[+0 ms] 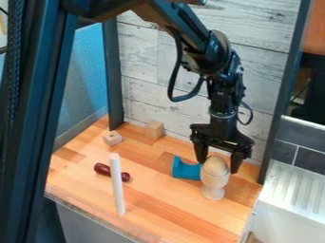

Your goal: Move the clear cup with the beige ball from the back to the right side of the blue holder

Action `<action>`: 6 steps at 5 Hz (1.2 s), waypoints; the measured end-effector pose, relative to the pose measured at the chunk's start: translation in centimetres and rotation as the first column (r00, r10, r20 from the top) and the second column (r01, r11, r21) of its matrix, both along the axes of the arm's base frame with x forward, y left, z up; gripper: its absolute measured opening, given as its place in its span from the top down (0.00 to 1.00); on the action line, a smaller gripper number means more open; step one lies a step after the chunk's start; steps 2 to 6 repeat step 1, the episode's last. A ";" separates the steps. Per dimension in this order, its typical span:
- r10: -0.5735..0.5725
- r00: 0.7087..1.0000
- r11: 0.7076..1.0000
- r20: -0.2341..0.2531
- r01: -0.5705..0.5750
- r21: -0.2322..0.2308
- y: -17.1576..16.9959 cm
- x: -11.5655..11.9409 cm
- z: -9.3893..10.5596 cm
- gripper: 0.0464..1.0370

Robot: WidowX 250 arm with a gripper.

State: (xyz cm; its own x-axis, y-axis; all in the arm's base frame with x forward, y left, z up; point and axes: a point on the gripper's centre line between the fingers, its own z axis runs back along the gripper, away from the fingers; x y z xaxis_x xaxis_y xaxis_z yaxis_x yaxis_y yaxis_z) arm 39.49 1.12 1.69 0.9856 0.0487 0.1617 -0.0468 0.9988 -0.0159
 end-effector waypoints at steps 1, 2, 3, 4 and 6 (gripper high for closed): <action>-0.008 1.000 1.000 -0.005 0.008 0.022 -0.1 -0.4 -0.6 0.03; -0.008 1.000 1.000 -0.005 0.008 0.022 -0.1 -0.4 -0.6 0.03; -0.008 1.000 1.000 -0.005 0.008 0.022 -0.1 -0.4 -0.6 0.03; -0.008 1.000 1.000 -0.005 0.008 0.022 -0.1 -0.4 -0.6 0.03; -0.008 1.000 1.000 -0.005 0.008 0.022 -0.1 -0.4 -0.6 0.03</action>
